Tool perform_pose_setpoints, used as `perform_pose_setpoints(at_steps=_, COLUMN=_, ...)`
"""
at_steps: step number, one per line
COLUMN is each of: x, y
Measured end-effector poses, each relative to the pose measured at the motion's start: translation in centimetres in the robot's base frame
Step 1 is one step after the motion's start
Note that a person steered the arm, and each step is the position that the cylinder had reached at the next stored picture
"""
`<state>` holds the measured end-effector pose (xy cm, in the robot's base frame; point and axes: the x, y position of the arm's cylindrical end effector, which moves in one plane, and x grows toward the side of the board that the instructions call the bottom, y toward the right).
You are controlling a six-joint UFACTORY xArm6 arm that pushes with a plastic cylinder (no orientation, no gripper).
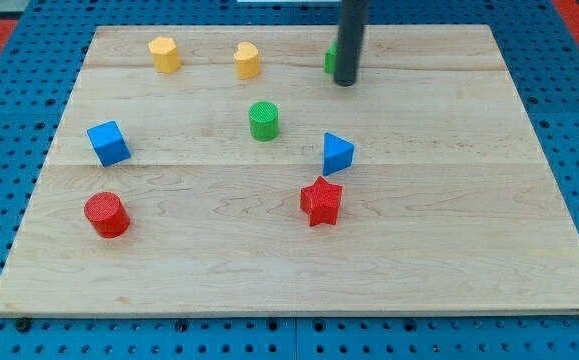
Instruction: Place the yellow heart parallel to the right of the yellow hexagon
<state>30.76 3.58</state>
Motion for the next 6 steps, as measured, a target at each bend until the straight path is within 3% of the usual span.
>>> perform_pose_setpoints(at_steps=1, x=-0.7, y=-5.8)
perform_pose_setpoints(at_steps=2, x=2.9, y=-5.5)
perform_pose_setpoints(at_steps=6, x=-2.7, y=-9.4)
